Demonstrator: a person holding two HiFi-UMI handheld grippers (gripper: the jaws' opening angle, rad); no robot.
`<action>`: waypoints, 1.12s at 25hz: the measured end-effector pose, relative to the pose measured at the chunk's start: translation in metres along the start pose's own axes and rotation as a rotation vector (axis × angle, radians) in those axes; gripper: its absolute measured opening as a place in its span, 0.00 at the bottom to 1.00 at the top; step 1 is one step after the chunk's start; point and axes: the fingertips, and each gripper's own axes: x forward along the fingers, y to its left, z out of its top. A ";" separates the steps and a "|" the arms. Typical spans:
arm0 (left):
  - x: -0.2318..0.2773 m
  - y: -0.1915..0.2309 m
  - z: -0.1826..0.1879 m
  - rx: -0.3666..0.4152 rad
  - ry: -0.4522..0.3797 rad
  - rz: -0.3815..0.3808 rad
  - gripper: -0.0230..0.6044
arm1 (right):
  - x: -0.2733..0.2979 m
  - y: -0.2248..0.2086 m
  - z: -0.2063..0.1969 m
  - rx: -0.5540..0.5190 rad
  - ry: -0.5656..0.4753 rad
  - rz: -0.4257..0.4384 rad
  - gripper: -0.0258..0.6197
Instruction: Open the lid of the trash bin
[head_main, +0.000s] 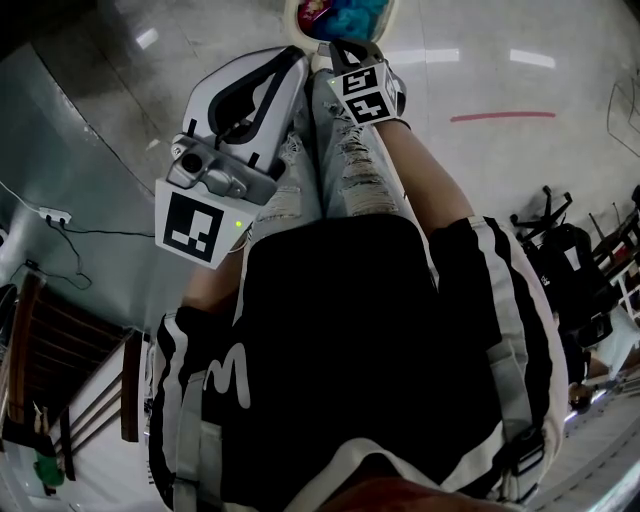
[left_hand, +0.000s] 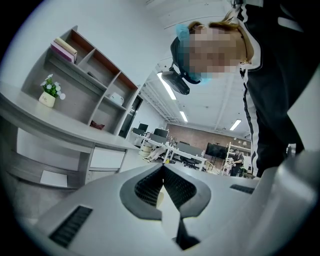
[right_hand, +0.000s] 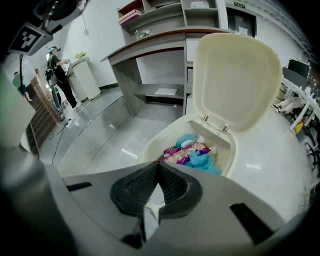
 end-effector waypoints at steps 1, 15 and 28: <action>0.001 0.000 0.002 -0.001 -0.002 0.002 0.04 | -0.002 -0.001 0.002 -0.003 -0.003 -0.003 0.05; -0.001 -0.006 0.014 -0.002 0.002 0.001 0.04 | -0.043 -0.007 0.040 -0.004 -0.100 -0.022 0.05; -0.008 -0.018 0.029 0.008 0.009 -0.005 0.04 | -0.086 -0.006 0.075 -0.040 -0.214 -0.052 0.05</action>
